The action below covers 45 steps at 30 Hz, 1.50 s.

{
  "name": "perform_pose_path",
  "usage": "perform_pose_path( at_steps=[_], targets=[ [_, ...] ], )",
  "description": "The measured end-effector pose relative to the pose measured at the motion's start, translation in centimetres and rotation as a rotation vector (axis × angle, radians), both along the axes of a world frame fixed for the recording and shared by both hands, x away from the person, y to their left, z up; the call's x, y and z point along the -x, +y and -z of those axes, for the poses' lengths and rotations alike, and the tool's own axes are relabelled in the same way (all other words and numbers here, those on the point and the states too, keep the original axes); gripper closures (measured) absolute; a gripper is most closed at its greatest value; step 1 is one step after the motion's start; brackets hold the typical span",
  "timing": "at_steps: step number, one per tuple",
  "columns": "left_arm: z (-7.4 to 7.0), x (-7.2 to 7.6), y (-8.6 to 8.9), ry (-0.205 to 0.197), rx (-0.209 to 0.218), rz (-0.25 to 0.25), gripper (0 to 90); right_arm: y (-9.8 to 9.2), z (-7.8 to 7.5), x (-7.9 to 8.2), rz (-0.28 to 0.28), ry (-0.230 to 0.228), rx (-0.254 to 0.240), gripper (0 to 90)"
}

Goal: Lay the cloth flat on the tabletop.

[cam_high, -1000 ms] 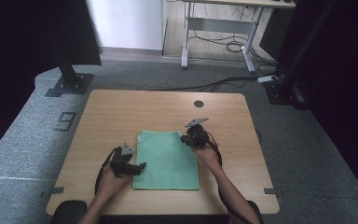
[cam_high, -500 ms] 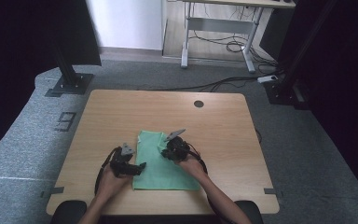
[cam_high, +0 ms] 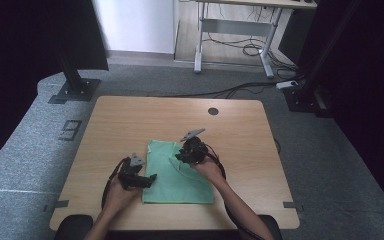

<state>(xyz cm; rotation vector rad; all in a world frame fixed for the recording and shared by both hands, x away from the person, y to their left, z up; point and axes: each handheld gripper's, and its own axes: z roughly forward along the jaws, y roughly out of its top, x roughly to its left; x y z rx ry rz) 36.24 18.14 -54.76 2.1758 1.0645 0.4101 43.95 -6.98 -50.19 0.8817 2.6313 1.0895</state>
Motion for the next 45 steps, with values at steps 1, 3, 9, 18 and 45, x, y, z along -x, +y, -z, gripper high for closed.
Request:
perform_pose_path(
  at_steps=[1, 3, 9, 18, 45],
  targets=[
    [0.0, 0.0, 0.0, -0.001, 0.000, 0.000, 15.1, 0.0, 0.2, -0.1, 0.000, 0.002, 0.005, 66.2],
    [0.0, 0.0, 0.0, -0.001, 0.001, 0.000, 15.1, 0.2, 0.7, -0.1, -0.005, 0.011, 0.010, 64.5],
    [0.0, 0.0, 0.0, -0.001, 0.002, -0.001, 15.1, 1.0, 2.5, 0.1, -0.023, 0.033, 0.049, 66.3],
    [0.0, 0.0, 0.0, 0.000, 0.000, -0.001, 15.1, 1.1, 1.1, 0.8, -0.042, -0.033, 0.091, 84.2],
    [0.0, -0.8, -0.1, 0.000, 0.001, 0.019, 15.1, -10.1, 1.1, -5.3, 0.275, 0.001, 0.106, 73.8]
  ],
)
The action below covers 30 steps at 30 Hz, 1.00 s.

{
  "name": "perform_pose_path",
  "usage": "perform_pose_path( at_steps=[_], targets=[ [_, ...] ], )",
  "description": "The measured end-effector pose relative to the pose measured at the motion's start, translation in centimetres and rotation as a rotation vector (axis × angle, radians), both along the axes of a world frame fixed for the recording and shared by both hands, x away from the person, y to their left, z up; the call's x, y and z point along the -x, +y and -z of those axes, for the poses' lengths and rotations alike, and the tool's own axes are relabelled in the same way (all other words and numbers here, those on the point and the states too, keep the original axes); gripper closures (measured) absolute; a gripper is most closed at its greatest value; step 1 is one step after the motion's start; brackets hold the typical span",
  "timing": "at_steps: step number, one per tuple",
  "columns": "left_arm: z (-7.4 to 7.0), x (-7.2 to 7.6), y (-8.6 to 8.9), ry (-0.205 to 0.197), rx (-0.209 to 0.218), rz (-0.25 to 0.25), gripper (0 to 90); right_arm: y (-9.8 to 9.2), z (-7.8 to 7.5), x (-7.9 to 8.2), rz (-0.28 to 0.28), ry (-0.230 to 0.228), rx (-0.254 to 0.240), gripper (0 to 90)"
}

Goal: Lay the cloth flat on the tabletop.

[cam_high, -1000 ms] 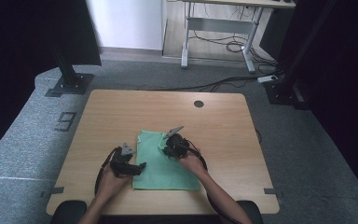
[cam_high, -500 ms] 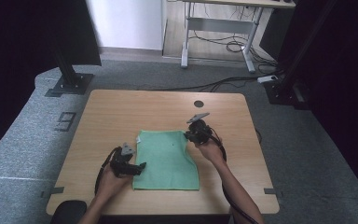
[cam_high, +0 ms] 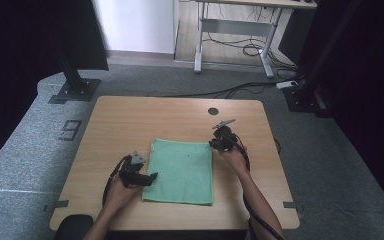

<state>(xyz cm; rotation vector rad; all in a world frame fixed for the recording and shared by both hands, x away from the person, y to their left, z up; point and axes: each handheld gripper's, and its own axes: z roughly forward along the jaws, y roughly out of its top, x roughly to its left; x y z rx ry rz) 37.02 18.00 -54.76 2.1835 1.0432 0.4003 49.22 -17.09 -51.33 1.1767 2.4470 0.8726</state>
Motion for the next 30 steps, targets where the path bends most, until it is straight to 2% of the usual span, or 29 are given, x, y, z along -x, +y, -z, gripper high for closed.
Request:
perform_pose_path(
  at_steps=[2, 7, 17, 20, 24, 27, 30],
  targets=[
    [0.0, 0.0, 0.0, 0.000, 0.000, 0.000, 15.1, -0.2, 0.3, -0.1, 0.008, 0.009, -0.013, 71.2],
    [0.0, 0.0, 0.0, 0.000, 0.000, -0.001, 15.0, -0.4, 0.0, 0.5, 0.001, -0.009, -0.023, 62.0],
    [-0.1, -0.1, -0.4, 0.004, 0.000, 0.004, 15.0, 0.2, -1.0, 2.8, -0.058, -0.032, -0.057, 38.9],
    [-0.3, 0.1, -0.9, -0.006, -0.011, 0.022, 14.9, 0.2, -1.0, 3.7, -0.070, -0.041, -0.060, 34.4],
    [-0.6, 0.4, -1.1, -0.024, -0.047, 0.037, 14.8, -0.1, -1.0, 4.7, -0.063, -0.044, -0.067, 29.8],
    [-0.7, 0.6, -0.8, -0.030, -0.065, 0.028, 14.7, -0.3, -0.4, 5.8, -0.041, -0.030, -0.088, 24.8],
    [-0.8, 0.7, -0.1, -0.028, -0.071, 0.012, 14.8, -0.1, 1.0, 7.2, -0.034, -0.009, -0.096, 16.8]
  ],
)
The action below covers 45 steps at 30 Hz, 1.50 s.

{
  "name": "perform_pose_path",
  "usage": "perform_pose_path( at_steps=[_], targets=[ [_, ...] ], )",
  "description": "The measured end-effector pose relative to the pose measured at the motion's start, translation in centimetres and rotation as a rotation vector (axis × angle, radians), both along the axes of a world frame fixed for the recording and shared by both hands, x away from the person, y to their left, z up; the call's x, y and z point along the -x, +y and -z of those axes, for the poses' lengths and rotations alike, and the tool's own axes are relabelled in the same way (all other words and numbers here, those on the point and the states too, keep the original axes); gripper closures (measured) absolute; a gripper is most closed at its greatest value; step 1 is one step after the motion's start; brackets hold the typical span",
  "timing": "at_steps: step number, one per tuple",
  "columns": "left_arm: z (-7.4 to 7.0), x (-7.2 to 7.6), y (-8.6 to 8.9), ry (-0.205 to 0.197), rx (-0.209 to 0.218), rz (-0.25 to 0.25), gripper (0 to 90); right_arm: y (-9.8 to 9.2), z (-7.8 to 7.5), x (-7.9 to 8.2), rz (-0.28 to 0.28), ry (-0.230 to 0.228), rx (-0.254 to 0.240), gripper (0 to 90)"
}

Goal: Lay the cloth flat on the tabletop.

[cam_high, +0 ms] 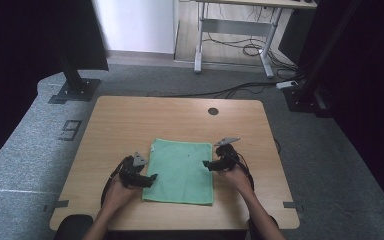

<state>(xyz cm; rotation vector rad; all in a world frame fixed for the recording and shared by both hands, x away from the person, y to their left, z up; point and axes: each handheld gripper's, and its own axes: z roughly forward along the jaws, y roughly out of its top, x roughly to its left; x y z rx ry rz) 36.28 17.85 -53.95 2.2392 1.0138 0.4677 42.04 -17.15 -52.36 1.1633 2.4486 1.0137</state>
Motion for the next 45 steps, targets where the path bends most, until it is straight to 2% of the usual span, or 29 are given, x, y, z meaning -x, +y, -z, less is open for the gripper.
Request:
perform_pose_path(
  at_steps=[2, 4, 7, 12, 16, 18, 20, 21, 23, 25, 29, 33, 36, 39, 42, 45],
  targets=[
    [0.1, 0.0, 0.3, 0.011, -0.014, -0.018, 14.8, 0.2, 1.1, 0.7, 0.007, 0.014, 0.028, 14.5],
    [0.2, -0.2, 0.4, 0.032, 0.011, -0.028, 14.7, 0.2, 2.1, 1.0, 0.017, 0.004, 0.070, 11.6],
    [0.4, -0.5, 0.2, 0.043, 0.031, -0.037, 14.5, -0.2, 2.2, 0.8, 0.037, -0.009, 0.060, 14.1],
    [0.6, -1.1, -0.7, 0.031, 0.045, -0.027, 14.0, -1.2, 2.3, -0.8, 0.090, -0.021, 0.050, 14.2],
    [0.7, -1.4, -0.7, 0.039, 0.060, -0.027, 13.8, -1.2, 2.2, -0.9, 0.083, -0.026, 0.060, 17.3],
    [0.6, -1.4, -0.7, 0.030, 0.056, -0.027, 14.1, -1.1, 2.1, -0.8, 0.081, -0.025, 0.062, 17.9],
    [0.1, -1.2, -0.7, -0.009, 0.026, -0.020, 14.0, -1.2, 1.9, -0.6, 0.072, -0.031, 0.062, 17.9],
    [-0.3, -1.0, -0.5, -0.024, 0.026, -0.019, 13.8, -1.3, 1.7, -0.4, 0.063, -0.038, 0.044, 17.4],
    [-1.4, -0.8, 0.4, -0.039, 0.066, -0.026, 13.6, -1.7, 1.1, 0.0, 0.051, -0.056, 0.005, 15.9],
    [-2.2, -0.6, 1.5, -0.040, 0.100, -0.035, 13.7, -2.3, 0.4, 0.6, 0.036, -0.074, -0.014, 13.9],
    [-2.3, 0.1, 3.7, -0.031, 0.078, -0.056, 11.7, -3.9, -0.5, 2.2, 0.039, -0.095, -0.022, 13.3],
    [-1.5, 0.5, 5.1, 0.007, 0.064, -0.061, 11.3, -5.7, 0.3, 3.5, 0.053, -0.082, -0.016, 12.1],
    [-1.0, 0.4, 5.1, 0.015, 0.028, -0.056, 8.9, -6.7, 1.3, 4.0, 0.070, -0.050, -0.009, 5.8],
    [-0.6, 0.3, 5.0, 0.034, 0.030, -0.035, 7.0, -7.0, 2.3, 4.2, 0.081, -0.029, 0.020, 0.0],
    [-0.1, 0.2, 4.9, 0.047, 0.023, -0.024, 5.9, -7.1, 2.9, 4.2, 0.081, -0.029, 0.031, 0.0],
    [0.3, 0.2, 4.9, 0.053, 0.019, -0.025, 5.4, -7.2, 3.1, 4.3, 0.085, -0.052, 0.029, 0.0]
  ],
)
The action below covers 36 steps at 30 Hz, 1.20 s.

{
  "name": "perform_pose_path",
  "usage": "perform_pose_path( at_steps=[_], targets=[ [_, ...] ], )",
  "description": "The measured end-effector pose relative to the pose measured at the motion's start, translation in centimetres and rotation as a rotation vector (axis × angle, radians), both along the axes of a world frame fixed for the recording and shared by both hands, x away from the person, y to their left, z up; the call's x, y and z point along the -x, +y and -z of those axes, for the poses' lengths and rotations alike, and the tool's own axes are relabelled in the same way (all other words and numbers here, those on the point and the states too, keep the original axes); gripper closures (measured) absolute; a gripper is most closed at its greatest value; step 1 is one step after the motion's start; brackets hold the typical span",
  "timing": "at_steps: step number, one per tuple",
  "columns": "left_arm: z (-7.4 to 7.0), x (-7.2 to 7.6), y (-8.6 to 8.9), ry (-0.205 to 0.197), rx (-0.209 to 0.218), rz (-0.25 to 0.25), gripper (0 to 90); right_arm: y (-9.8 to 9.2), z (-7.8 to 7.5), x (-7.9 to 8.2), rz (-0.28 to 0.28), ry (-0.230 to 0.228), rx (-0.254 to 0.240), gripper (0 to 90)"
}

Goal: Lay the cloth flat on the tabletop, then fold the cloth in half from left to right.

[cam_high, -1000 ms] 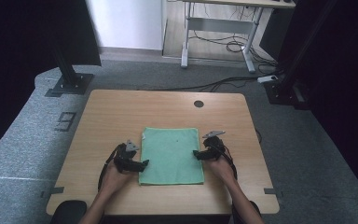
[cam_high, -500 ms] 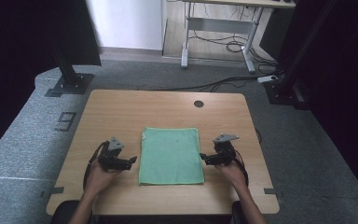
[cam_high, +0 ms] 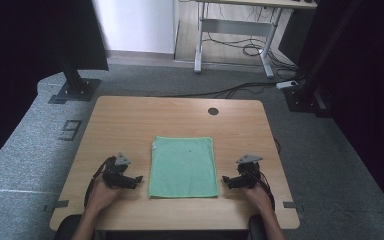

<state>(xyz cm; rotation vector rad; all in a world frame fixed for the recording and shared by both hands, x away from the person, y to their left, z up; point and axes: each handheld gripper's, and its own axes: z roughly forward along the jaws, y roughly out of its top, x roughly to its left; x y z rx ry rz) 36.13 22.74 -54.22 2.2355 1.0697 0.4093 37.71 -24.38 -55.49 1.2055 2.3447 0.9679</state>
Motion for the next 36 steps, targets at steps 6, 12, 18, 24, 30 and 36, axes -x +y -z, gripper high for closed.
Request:
perform_pose_path(
  at_steps=[6, 12, 18, 24, 30, 36],
  targets=[
    [0.6, -0.3, 0.0, -0.004, 0.019, -0.005, 0.0, -0.1, 0.2, 0.1, 0.005, -0.020, -0.010, 0.0],
    [0.7, -0.3, 0.0, 0.001, 0.022, -0.004, 0.0, -0.1, 0.2, 0.1, 0.006, -0.021, -0.010, 0.0],
    [0.6, -0.4, -0.1, 0.002, 0.023, -0.002, 0.0, -0.1, 0.2, 0.1, 0.007, -0.020, -0.009, 0.0],
    [0.6, -0.4, -0.1, 0.003, 0.022, 0.002, 0.0, -0.2, 0.2, 0.1, 0.015, -0.021, -0.012, 0.0],
    [0.6, -0.4, -0.1, 0.003, 0.022, 0.003, 0.0, -0.1, 0.1, 0.3, 0.035, -0.006, -0.025, 0.0],
    [0.6, -0.4, -0.1, 0.003, 0.022, 0.003, 0.0, 1.2, -0.5, 0.9, -0.002, -0.009, -0.048, 0.0]
  ],
)
